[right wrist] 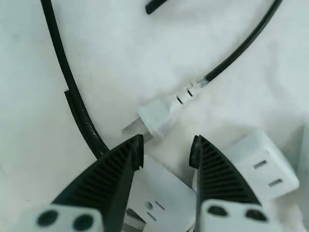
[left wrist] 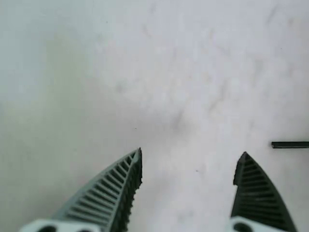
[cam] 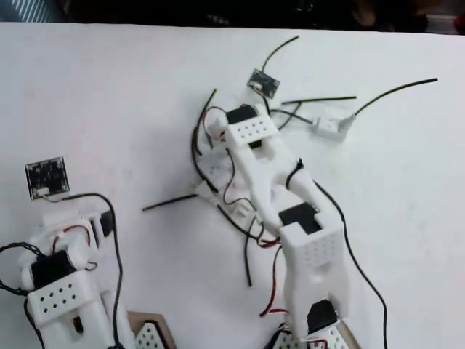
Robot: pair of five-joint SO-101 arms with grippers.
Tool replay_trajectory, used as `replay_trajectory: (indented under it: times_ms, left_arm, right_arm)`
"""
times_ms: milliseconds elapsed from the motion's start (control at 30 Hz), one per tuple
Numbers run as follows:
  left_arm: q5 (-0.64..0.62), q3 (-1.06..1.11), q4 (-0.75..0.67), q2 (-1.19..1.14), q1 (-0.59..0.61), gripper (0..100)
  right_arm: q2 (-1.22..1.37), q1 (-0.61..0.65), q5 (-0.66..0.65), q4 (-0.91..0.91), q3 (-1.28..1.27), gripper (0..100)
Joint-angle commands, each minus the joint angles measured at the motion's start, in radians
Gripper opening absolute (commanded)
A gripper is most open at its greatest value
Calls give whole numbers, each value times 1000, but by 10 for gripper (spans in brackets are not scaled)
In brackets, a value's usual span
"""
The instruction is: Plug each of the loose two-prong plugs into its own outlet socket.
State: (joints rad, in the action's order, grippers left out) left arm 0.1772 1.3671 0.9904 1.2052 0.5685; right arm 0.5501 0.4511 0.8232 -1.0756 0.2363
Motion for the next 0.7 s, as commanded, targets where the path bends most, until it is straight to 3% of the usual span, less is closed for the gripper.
replay_trajectory:
  times_ms: [0, 667]
  left_arm:
    - [3, -3, -14, 15, 7, 301]
    - [3, -3, -14, 15, 7, 301]
  right_arm:
    - [16, 5, 11, 12, 84, 158]
    - [1, -4, 9, 2, 110, 159]
